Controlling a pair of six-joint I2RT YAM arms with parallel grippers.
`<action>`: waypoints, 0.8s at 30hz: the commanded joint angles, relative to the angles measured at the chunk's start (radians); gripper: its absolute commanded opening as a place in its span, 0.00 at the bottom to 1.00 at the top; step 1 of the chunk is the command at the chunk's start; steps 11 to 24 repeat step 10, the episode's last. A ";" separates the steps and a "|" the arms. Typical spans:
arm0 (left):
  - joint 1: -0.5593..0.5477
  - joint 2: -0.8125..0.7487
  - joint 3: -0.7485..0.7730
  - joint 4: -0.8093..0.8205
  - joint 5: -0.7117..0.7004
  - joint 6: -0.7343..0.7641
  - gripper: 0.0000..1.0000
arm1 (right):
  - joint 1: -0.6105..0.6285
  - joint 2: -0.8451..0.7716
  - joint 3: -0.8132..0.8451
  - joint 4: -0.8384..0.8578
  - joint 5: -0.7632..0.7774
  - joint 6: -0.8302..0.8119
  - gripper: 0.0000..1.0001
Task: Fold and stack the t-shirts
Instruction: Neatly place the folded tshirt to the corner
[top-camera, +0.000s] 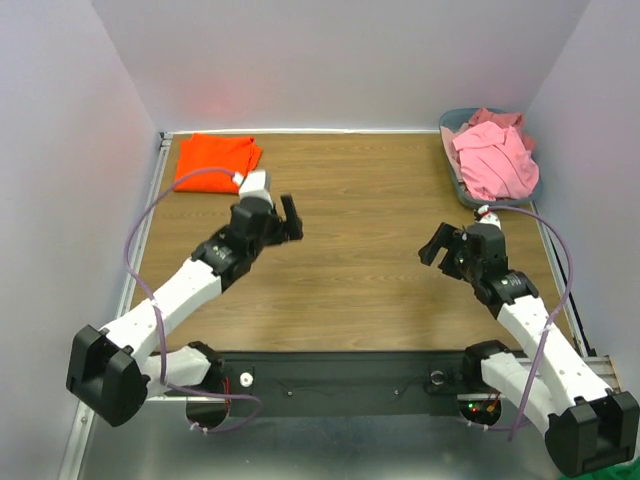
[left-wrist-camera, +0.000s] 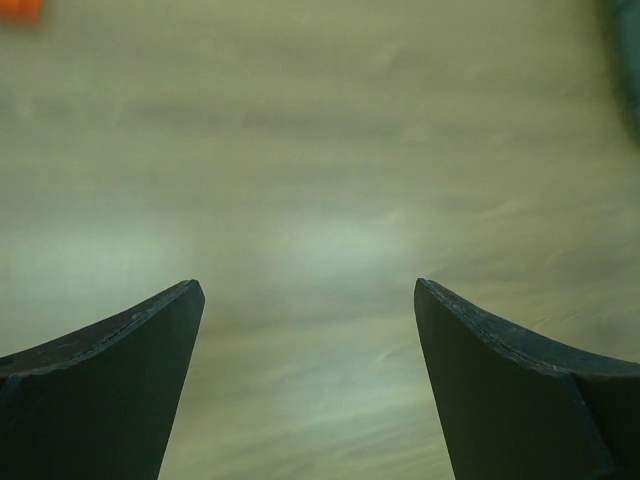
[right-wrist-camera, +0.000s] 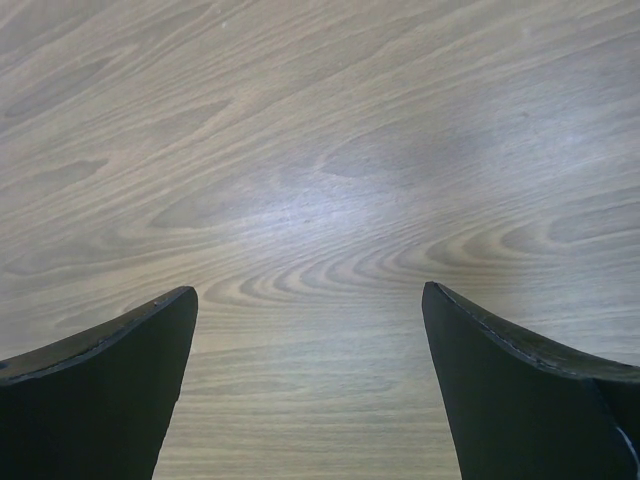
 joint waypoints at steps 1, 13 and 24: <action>0.006 -0.073 -0.164 -0.006 -0.097 -0.165 0.98 | 0.001 -0.038 0.025 0.008 0.073 -0.034 1.00; 0.005 -0.300 -0.270 -0.139 -0.190 -0.247 0.98 | 0.001 -0.163 -0.039 0.041 0.119 -0.025 1.00; 0.005 -0.300 -0.270 -0.139 -0.190 -0.247 0.98 | 0.001 -0.163 -0.039 0.041 0.119 -0.025 1.00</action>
